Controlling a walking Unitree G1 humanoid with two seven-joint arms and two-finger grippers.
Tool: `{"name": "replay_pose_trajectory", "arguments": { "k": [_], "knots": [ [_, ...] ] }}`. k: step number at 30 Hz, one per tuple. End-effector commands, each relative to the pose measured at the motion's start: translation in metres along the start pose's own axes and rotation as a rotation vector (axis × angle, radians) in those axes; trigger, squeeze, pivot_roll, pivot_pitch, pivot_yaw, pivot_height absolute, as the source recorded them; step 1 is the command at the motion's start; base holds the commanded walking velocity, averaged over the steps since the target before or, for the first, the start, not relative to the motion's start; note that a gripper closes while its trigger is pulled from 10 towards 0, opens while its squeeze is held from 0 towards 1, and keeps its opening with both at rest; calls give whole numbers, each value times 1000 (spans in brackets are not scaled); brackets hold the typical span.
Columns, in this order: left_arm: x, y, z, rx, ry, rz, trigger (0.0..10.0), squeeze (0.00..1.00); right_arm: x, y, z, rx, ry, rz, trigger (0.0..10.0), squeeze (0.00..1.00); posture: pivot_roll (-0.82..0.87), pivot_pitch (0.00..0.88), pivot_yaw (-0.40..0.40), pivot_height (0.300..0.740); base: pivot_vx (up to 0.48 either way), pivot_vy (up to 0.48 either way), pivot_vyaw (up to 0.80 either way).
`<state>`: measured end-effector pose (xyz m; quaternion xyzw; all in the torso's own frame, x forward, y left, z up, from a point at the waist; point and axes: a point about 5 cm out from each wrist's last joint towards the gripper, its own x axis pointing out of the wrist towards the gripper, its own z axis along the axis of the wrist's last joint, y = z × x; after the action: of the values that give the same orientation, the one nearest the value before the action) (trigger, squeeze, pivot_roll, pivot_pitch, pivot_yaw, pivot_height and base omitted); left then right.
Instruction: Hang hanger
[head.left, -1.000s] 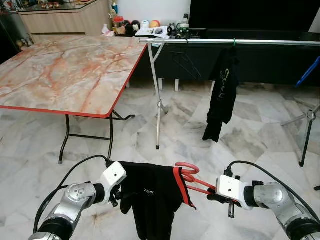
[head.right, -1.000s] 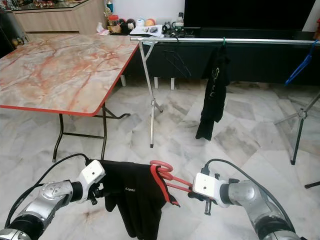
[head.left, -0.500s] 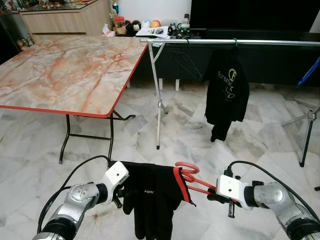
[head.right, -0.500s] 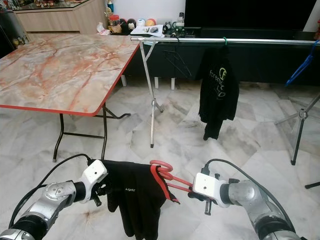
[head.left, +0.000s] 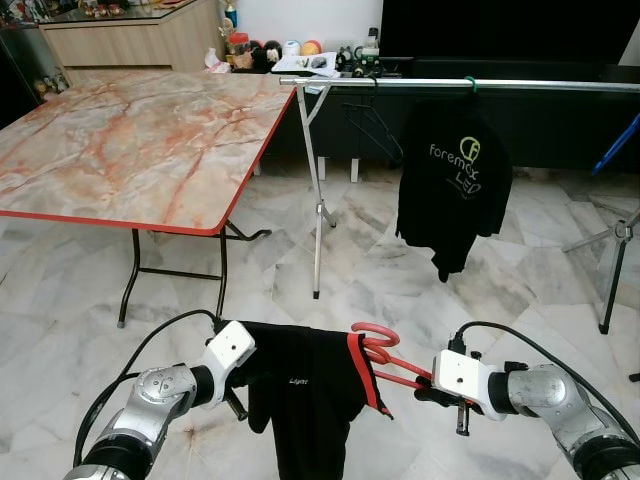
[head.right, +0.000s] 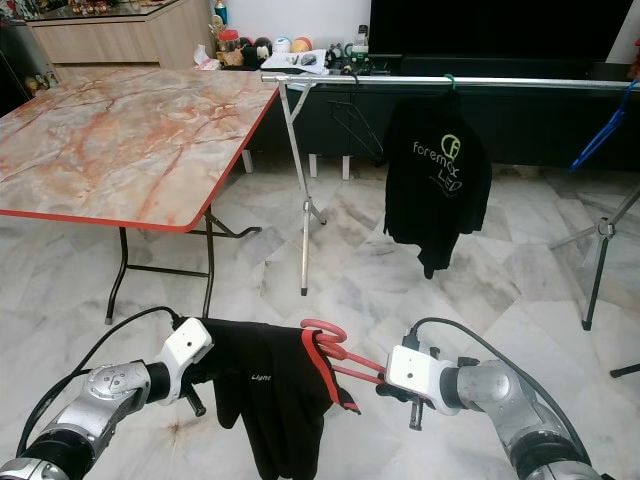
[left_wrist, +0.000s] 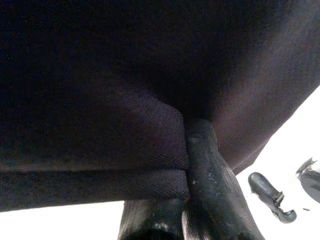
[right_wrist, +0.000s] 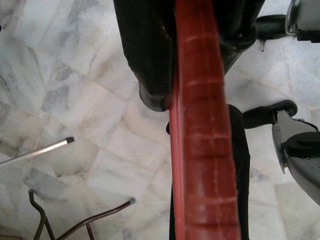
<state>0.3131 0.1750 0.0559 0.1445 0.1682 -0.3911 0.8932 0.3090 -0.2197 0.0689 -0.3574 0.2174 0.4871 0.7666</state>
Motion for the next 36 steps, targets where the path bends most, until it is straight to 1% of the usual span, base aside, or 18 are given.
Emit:
{"name": "replay_pose_trajectory", "arguments": {
  "k": [1, 10, 15, 17, 18, 19, 20, 21, 22, 23, 25, 26, 29, 31, 33, 34, 35, 36],
  "knots": [
    [-1, 1, -1, -7, -1, 2, 0, 0, -1, -8, 11, -10, -55, -39, 0, 0, 69, 75, 64, 740, 0, 0, 0],
    [0, -3, 0, -10, -11, -32, 0, 0, 1, -5, 10, -8, -50, -30, 0, 0, 71, 77, 66, 740, 0, 0, 0],
    [-1, 0, 0, -10, -8, -9, 0, 0, 2, -4, 8, -6, -40, -20, 0, 0, 71, 77, 65, 740, 0, 0, 0],
    [-7, 12, 1, -5, -3, 62, 0, 0, 2, 1, 0, -29, 25, 3, 0, 0, 71, 77, 65, 740, 0, 0, 0],
    [-7, 12, 1, -5, -3, 62, 0, 0, 2, 1, 0, -29, 25, 3, 0, 0, 71, 77, 65, 740, 0, 0, 0],
    [-15, 24, 4, -19, -25, 125, 0, 0, 2, 7, -9, -31, 74, 21, 0, 0, 73, 80, 64, 740, 0, 0, 0],
    [-15, 24, 4, -19, -25, 125, 0, 0, 2, 7, -9, -31, 74, 21, 0, 0, 73, 80, 64, 740, 0, 0, 0],
    [-20, 30, 5, -21, -37, 155, 0, 0, 2, 11, -15, -28, 104, 30, 0, 0, 74, 79, 63, 740, 0, 0, 0],
    [-27, 35, 6, -14, -40, 161, 0, 0, 2, 20, -26, -13, 159, 46, 0, 0, 75, 79, 62, 740, 0, 0, 0],
    [-29, 35, 6, -6, -38, 152, 0, 0, 2, 24, -31, -6, 178, 52, 0, 0, 77, 79, 62, 740, 0, 0, 0],
    [-34, 37, 6, 6, -32, 128, 0, 0, 5, 38, -43, 41, 218, 62, 0, 0, 82, 79, 61, 740, 0, 0, 0],
    [-35, 37, 6, 11, -29, 123, 0, 0, 5, 42, -46, 58, 222, 65, 0, 0, 82, 79, 61, 740, 0, 0, 0],
    [-39, 39, 6, 26, -17, 103, 0, 0, 7, 51, -54, 105, 244, 52, 0, 0, 82, 79, 61, 740, 0, 0, 0],
    [-41, 39, 6, 47, -1, 86, 0, 0, 7, 54, -58, 114, 269, 44, 0, 0, 86, 81, 62, 740, 0, 0, 0],
    [-46, 40, 4, 72, 19, 76, 0, 0, 6, 56, -64, 131, 304, 7, 0, 0, 86, 83, 63, 740, 0, 0, 0],
    [-49, 42, 4, 84, 27, 80, 0, 0, 6, 57, -66, 154, 309, -13, 0, 0, 86, 82, 64, 740, 0, 0, 0],
    [-49, 42, 4, 84, 27, 80, 0, 0, 6, 57, -66, 154, 309, -13, 0, 0, 86, 82, 64, 740, 0, 0, 0],
    [-56, 51, 6, 102, 33, 134, 0, 0, 8, 60, -68, 211, 304, -46, 0, 0, 87, 82, 64, 740, 0, 0, 0]
  ]
}}
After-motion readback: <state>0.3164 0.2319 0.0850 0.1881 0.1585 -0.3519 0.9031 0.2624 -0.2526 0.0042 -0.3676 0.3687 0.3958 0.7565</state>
